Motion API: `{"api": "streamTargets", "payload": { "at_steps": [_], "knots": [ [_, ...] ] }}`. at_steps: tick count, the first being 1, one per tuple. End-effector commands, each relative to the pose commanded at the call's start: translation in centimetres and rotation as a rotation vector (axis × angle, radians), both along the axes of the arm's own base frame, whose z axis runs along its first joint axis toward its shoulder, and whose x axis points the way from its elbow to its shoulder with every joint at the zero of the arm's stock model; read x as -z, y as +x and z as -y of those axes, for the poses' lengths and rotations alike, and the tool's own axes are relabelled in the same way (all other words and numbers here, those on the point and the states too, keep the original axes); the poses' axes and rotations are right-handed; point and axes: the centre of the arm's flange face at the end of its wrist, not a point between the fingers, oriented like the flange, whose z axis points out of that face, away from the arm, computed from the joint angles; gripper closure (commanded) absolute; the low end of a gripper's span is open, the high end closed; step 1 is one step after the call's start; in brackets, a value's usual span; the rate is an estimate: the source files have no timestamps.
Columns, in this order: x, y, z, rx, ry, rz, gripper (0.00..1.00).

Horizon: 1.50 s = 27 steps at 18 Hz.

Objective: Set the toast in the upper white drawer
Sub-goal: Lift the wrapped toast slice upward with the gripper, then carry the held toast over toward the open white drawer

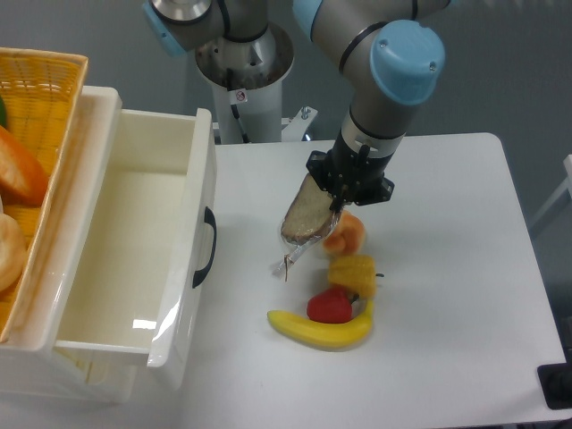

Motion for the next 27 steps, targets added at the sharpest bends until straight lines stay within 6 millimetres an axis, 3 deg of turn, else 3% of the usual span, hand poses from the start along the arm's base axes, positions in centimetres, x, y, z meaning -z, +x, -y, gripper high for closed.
{"api": "streamTargets", "payload": {
  "at_steps": [7,10,15,17,22,27],
  "knots": [
    [-0.6,-0.1,-0.2,-0.013,-0.001,-0.014,1.0],
    [-1.9,-1.3,1.7,-0.051,0.008,-0.033,1.0],
    [-3.5,-0.8,2.4,-0.126,-0.039,-0.056,1.0],
    [-5.3,0.3,2.9,-0.151,-0.04,-0.053,1.0],
    [-7.0,2.1,3.2,-0.225,-0.04,-0.03,1.0],
    [-10.2,4.8,3.5,-0.29,0.037,-0.019,1.0]
  ]
}}
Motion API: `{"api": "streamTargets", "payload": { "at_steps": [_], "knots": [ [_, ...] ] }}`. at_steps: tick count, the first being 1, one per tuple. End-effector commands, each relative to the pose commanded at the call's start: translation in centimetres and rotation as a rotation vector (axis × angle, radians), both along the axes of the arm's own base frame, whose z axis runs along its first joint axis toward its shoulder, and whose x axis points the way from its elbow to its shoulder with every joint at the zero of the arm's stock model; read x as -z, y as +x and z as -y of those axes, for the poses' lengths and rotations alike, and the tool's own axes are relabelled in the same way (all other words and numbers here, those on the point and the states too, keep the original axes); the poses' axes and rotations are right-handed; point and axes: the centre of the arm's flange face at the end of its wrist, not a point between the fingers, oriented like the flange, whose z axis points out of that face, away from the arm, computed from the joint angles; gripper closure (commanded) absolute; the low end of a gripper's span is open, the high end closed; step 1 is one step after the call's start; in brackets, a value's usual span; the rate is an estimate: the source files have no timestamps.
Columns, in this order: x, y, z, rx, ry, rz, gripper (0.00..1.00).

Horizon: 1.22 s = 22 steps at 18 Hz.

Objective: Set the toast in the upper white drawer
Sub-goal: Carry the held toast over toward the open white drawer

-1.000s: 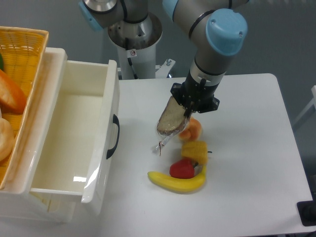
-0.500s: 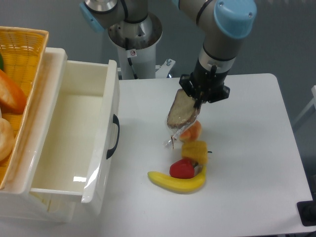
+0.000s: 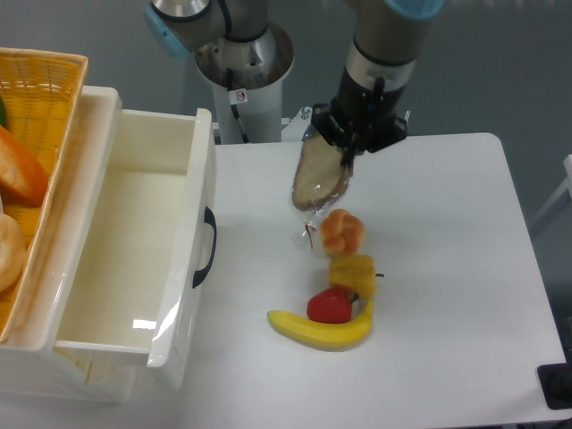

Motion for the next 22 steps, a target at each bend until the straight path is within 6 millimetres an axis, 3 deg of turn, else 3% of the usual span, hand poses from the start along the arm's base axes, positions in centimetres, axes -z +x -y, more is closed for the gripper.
{"api": "streamTargets", "payload": {
  "at_steps": [11,22],
  "knots": [
    [-5.0,4.8,0.5,-0.052,0.148,-0.003,1.0],
    [-5.1,8.5,-2.6,-0.074,0.206,0.082,1.0]
  ]
}}
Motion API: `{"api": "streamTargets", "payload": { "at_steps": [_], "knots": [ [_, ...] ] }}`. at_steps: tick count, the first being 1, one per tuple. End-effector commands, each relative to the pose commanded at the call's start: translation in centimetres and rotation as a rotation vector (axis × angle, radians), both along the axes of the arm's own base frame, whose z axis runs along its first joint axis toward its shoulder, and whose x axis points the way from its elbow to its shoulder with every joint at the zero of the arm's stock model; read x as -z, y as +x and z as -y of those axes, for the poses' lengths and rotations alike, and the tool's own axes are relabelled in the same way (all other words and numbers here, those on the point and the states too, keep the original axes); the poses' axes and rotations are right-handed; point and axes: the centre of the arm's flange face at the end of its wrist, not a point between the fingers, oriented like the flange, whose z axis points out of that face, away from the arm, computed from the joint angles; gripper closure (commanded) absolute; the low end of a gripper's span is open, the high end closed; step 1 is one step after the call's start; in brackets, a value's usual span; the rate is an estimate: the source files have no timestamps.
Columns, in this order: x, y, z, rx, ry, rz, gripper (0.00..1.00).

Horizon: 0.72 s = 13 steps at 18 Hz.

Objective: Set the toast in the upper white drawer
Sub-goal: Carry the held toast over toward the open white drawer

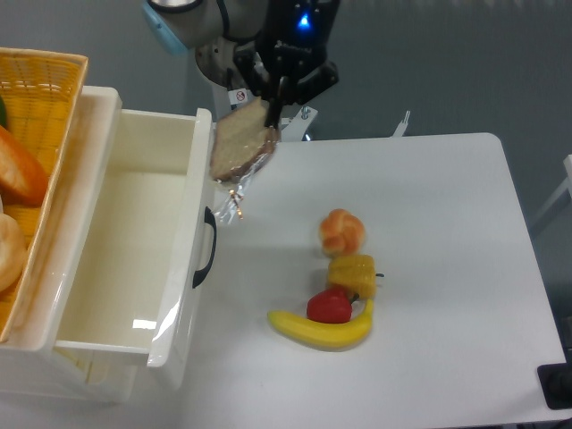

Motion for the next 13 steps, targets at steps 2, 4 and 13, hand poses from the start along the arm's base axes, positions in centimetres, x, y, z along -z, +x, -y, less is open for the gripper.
{"api": "streamTargets", "payload": {
  "at_steps": [2,4,13],
  "knots": [
    [0.3,0.2,-0.4,-0.002,-0.005,0.009,1.0],
    [0.9,1.0,-1.3,-0.016,-0.015,0.032,1.0],
    [3.2,3.1,-5.4,0.022,-0.006,0.035,1.0]
  ]
}}
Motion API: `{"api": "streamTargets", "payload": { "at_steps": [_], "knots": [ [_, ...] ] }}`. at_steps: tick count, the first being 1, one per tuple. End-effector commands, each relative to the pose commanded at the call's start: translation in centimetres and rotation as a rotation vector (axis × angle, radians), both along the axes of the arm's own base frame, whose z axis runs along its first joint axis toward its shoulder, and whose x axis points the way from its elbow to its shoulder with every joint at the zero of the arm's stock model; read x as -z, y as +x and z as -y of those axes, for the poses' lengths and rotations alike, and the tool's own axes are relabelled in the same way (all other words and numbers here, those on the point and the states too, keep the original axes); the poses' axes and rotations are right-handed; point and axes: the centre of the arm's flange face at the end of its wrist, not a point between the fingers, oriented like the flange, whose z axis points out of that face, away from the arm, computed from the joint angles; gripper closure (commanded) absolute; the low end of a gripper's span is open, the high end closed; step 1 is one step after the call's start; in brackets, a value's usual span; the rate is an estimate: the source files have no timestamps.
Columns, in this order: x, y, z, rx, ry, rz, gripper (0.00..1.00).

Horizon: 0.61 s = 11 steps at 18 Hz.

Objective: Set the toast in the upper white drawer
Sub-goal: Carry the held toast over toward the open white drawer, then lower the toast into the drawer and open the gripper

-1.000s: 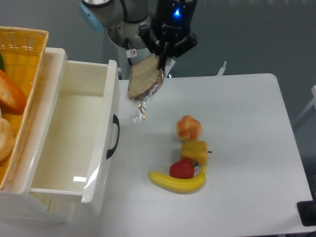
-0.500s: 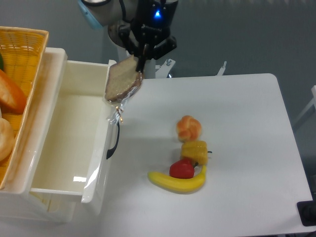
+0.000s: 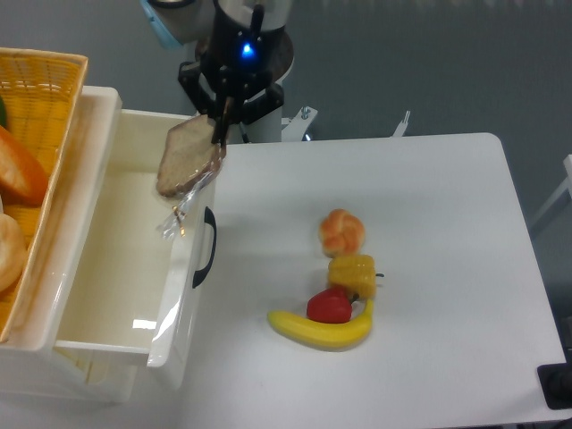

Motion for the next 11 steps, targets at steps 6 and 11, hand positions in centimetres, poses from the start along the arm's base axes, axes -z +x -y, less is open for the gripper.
{"api": "streamTargets", "payload": {
  "at_steps": [6,11],
  "knots": [
    [1.6,0.8,-2.3,0.024,-0.006,0.003,1.0],
    [1.7,0.7,-2.4,0.041,-0.002,-0.006,0.65]
  ]
}}
